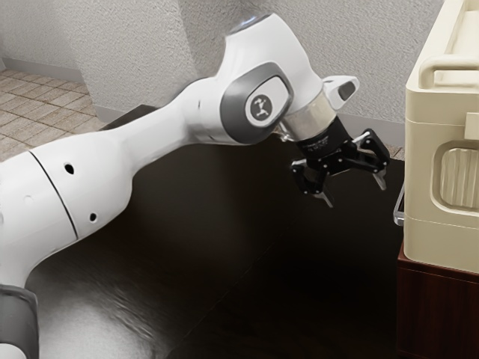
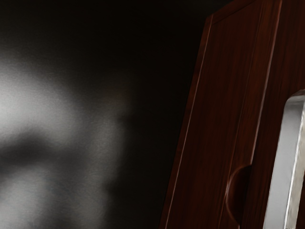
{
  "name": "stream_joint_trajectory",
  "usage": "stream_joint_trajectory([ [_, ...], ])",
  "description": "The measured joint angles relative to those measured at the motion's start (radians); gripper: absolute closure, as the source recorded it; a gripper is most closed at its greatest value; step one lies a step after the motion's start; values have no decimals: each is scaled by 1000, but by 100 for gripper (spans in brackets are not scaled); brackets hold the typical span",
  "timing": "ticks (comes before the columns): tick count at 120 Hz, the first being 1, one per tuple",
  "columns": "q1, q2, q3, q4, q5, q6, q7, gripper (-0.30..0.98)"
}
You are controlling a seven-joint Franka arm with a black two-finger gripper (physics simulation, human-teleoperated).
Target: Pull the drawer handle with one arm to open the drawer
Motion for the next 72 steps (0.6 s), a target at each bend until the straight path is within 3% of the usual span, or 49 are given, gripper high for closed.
stream_joint_trajectory([
  [72, -4, 27, -30, -9, -38, 52, 62, 0],
])
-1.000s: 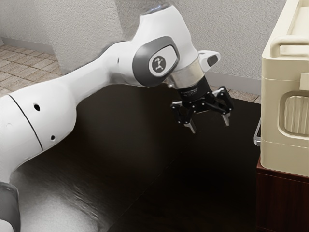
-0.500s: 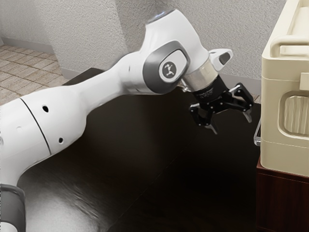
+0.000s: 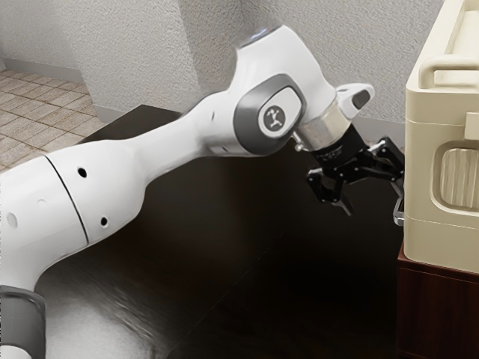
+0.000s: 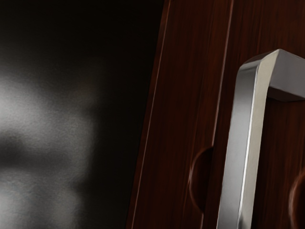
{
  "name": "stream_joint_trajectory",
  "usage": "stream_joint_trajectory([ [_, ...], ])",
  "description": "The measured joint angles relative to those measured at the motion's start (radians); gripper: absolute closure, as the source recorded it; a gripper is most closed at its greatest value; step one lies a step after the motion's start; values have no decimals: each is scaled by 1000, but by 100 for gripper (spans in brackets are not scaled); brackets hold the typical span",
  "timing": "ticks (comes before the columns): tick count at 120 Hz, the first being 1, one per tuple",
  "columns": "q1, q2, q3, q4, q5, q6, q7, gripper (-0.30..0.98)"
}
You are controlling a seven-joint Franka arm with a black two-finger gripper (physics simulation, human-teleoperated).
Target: Pull the drawer handle with one arm to open the drawer
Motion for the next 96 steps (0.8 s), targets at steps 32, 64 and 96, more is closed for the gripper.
stream_joint_trajectory([
  [32, -4, 14, -3, 0, 0, 8, 12, 0],
  [64, 3, 14, 3, 0, 9, -7, 21, 0],
  [96, 20, 11, 7, 0, 37, -45, 39, 0],
])
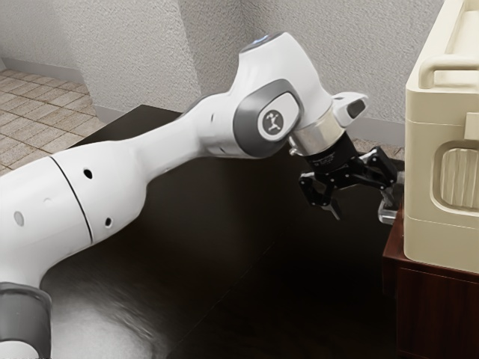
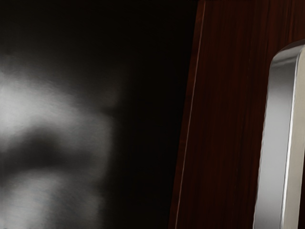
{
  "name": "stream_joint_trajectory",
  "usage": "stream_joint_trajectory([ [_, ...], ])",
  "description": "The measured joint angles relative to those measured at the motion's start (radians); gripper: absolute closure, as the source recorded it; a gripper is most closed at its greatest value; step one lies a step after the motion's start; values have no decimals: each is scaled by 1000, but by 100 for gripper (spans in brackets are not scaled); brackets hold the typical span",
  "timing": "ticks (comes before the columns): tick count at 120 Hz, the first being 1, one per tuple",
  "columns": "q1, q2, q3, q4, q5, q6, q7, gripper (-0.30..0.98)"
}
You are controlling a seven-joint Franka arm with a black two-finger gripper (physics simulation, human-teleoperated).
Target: Pull the drawer handle with one arm to open the drawer
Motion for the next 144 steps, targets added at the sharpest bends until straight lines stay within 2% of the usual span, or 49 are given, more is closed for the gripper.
stream_joint_trajectory([
  [82, 95, -14, 5, 0, 5, -91, 77, 0],
  [144, 111, -32, 69, -21, 1, -150, 180, 0],
])
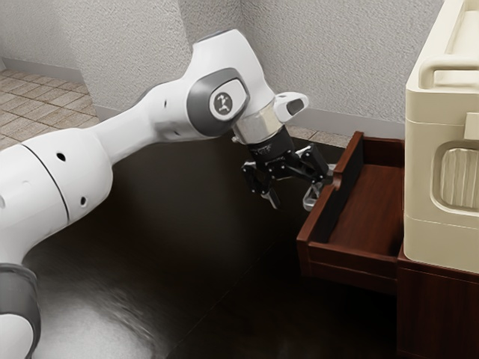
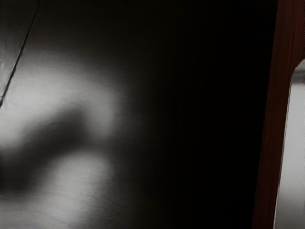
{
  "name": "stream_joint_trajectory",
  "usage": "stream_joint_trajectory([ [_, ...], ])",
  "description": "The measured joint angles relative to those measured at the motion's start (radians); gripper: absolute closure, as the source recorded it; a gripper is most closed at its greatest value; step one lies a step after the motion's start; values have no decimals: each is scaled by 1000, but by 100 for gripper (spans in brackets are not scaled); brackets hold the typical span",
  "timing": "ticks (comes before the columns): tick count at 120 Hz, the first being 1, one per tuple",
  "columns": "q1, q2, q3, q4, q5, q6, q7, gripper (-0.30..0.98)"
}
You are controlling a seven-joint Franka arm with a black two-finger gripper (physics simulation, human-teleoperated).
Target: Pull the drawer handle with one arm to open the drawer
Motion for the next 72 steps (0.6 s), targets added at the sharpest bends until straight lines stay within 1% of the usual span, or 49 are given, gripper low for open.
stream_joint_trajectory([
  [37, 16, -24, 25, 2, -8, -25, 56, 0],
  [72, 21, -28, 87, 2, -11, -53, 100, 0],
])
